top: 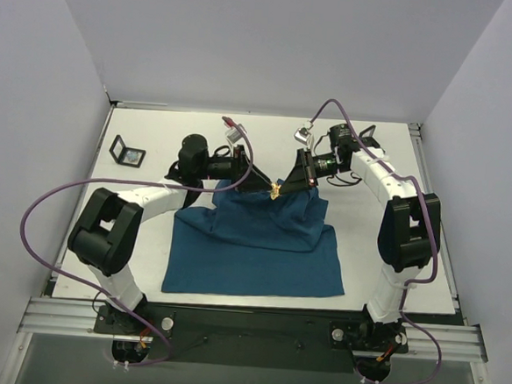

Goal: Remove the brooch from the garment
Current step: Close the brooch, then place the brooch in the brooch box.

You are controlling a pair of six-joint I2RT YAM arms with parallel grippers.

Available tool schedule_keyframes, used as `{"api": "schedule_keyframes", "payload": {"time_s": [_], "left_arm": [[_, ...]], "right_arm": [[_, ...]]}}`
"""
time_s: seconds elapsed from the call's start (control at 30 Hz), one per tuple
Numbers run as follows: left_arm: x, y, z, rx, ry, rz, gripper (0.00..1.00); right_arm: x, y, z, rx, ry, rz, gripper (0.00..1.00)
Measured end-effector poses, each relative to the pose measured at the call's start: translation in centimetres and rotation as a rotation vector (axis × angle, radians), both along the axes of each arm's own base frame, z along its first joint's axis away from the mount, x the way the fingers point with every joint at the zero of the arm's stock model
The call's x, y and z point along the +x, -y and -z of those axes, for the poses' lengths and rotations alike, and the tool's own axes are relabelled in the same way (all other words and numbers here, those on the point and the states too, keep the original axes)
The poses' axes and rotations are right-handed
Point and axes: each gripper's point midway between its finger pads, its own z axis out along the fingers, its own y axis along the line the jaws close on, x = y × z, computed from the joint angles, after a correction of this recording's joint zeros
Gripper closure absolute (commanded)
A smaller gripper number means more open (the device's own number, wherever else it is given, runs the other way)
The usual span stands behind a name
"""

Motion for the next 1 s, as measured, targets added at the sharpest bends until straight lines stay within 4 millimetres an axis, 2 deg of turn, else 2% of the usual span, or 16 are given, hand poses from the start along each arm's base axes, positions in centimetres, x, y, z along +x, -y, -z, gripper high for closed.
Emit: {"api": "schedule_keyframes", "payload": {"time_s": [0.13,0.27,0.43,0.53,0.7,0.73,0.9,1.0], "left_arm": [[0.1,-0.4,-0.7,-0.016,0.019,-0.005,0.37],[0.0,-0.4,-0.7,-0.016,0.015,-0.002,0.37],[0.6,-0.6,0.7,0.03,0.015,-0.038,0.33],[1.0,-0.9,2.0,0.08,0.007,-0.073,0.23],[1.7,-1.9,2.8,0.139,0.018,-0.125,0.14],[1.9,-2.0,2.8,0.148,0.024,-0.135,0.04],[2.9,-2.9,3.0,0.185,0.049,-0.175,0.03],[3.5,-3.5,3.2,0.222,0.068,-0.202,0.03]], "right_arm": [[0.3,0.1,0.2,-0.025,0.009,0.014,1.0],[0.7,0.3,0.6,-0.062,0.032,0.035,1.0],[1.9,1.5,1.5,-0.2,0.115,0.112,1.0],[3.2,3.0,1.8,-0.326,0.203,0.187,1.0],[5.3,6.0,2.0,-0.518,0.332,0.305,1.0],[5.6,6.5,2.1,-0.553,0.348,0.323,1.0],[7.3,9.7,3.1,-0.737,0.409,0.395,1.0],[9.0,11.8,3.0,-0.847,0.46,0.437,1.0]]}}
